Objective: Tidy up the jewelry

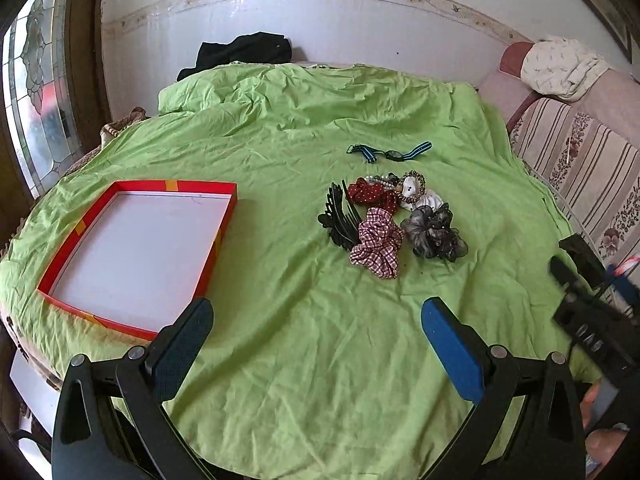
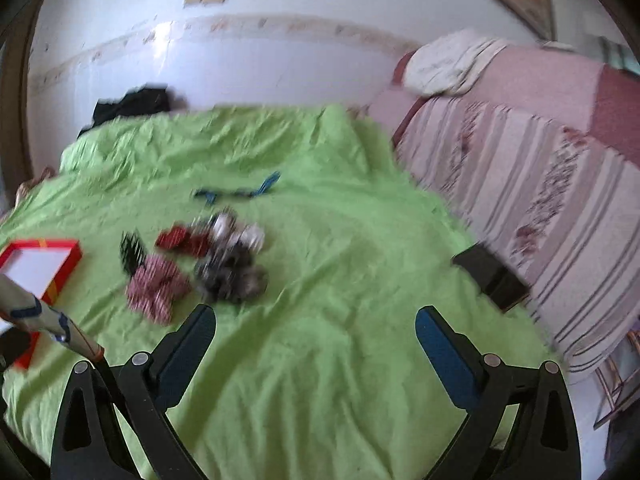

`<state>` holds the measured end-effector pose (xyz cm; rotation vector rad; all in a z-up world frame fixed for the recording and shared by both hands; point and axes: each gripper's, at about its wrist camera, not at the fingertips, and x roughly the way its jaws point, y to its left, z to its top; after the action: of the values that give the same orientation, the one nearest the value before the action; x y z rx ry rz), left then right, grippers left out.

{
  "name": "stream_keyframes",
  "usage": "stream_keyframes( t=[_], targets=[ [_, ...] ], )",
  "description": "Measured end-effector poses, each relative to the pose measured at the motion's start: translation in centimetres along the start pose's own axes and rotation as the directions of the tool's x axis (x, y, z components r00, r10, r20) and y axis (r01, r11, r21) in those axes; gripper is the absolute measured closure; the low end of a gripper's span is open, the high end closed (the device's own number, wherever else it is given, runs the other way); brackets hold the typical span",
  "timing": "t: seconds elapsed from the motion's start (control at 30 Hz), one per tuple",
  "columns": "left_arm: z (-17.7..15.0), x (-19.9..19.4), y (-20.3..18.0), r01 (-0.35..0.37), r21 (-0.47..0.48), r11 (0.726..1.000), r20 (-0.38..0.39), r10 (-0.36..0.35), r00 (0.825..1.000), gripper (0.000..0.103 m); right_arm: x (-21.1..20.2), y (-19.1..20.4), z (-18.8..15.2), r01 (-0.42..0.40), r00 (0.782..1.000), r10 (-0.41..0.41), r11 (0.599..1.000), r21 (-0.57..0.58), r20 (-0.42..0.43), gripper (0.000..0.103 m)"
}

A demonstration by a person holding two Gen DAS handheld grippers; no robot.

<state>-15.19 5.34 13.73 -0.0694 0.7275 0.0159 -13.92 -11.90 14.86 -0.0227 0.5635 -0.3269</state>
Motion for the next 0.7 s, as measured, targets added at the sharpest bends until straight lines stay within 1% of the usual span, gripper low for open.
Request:
stream_keyframes(
  t=[0.03, 0.07, 0.1, 0.13, 0.17, 0.2, 0.23, 0.27, 0.3, 0.33, 0.4, 0.47, 0.53, 0.63, 0.7],
  targets=[
    [0.1, 0.0, 0.0, 0.0, 0.001, 1.0, 0.003, 0.0, 1.0, 0.0, -0.9, -0.2, 0.2, 0.032, 0.998, -0.033, 0.999, 0.008, 0.055, 0.001],
    [0.1, -0.2, 0.0, -0.003, 0.001, 1.0, 0.009, 0.003, 1.0, 0.0, -1.7, -0.5, 0.3, 0.07, 0.992, -0.071, 0.997, 0.011, 0.109, 0.001],
    [0.1, -0.4, -0.1, -0.014, 0.003, 1.0, 0.023, 0.014, 1.0, 0.0, -2.1, -0.7, 0.4, 0.098, 0.985, -0.099, 0.995, 0.013, 0.144, 0.0],
    [0.2, -0.6, -0.1, -0.02, 0.006, 1.0, 0.032, 0.02, 0.999, 0.0, -2.8, -0.6, 0.5, 0.132, 0.971, -0.132, 0.991, 0.017, 0.198, 0.0],
    [0.2, -0.8, -0.2, -0.035, 0.009, 0.999, 0.048, 0.035, 0.998, 0.0, -3.0, -0.6, 0.6, 0.133, 0.965, -0.132, 0.991, 0.011, 0.225, 0.0],
    [0.2, -1.1, -0.4, -0.058, 0.012, 0.998, 0.073, 0.057, 0.996, 0.0, -3.0, -0.5, 0.8, 0.129, 0.965, -0.126, 0.992, 0.0, 0.231, 0.0],
    [0.3, -1.3, -0.4, -0.07, 0.013, 0.997, 0.086, 0.068, 0.994, 0.0, -2.7, -0.3, 1.0, 0.125, 0.969, -0.118, 0.992, -0.018, 0.219, 0.0],
    [0.4, -1.5, -0.5, -0.079, 0.016, 0.997, 0.101, 0.077, 0.992, 0.0, -2.2, -0.1, 1.2, 0.112, 0.977, -0.103, 0.993, -0.038, 0.188, 0.0],
    [0.5, -1.8, -0.7, -0.084, 0.023, 0.996, 0.115, 0.081, 0.99, 0.0, -2.1, -0.2, 1.2, 0.098, 0.98, -0.09, 0.994, -0.038, 0.177, 0.0],
    [0.5, -1.9, -0.9, -0.091, 0.034, 0.995, 0.122, 0.086, 0.989, 0.0, -1.9, -0.2, 1.2, 0.063, 0.985, -0.058, 0.998, -0.028, 0.163, 0.0],
    [0.9, -2.0, -1.2, -0.091, 0.051, 0.995, 0.122, 0.084, 0.989, 0.0, -1.9, -0.2, 1.0, -0.001, 0.991, 0.004, 1.0, -0.02, 0.135, 0.0],
    [1.1, -2.0, -1.2, -0.084, 0.052, 0.995, 0.113, 0.078, 0.991, 0.0, -1.6, 0.3, 0.9, -0.031, 0.994, 0.033, 0.999, -0.029, 0.105, 0.0],
    [1.2, -1.9, -1.2, -0.093, 0.052, 0.994, 0.107, 0.087, 0.99, 0.0, -1.3, 0.8, 0.9, -0.053, 0.996, 0.056, 0.998, -0.039, 0.072, 0.0],
    [1.1, -1.5, -1.0, -0.096, 0.049, 0.994, 0.094, 0.091, 0.991, 0.0, -0.7, 1.1, 0.4, -0.059, 0.998, 0.06, 0.997, -0.045, 0.036, 0.0],
    [1.2, -1.0, -0.7, -0.068, 0.03, 0.997, 0.06, 0.067, 0.996, 0.0, -0.2, 1.2, 0.1, -0.062, 0.998, 0.062, 0.997, -0.046, 0.009, 0.0]
  ],
)
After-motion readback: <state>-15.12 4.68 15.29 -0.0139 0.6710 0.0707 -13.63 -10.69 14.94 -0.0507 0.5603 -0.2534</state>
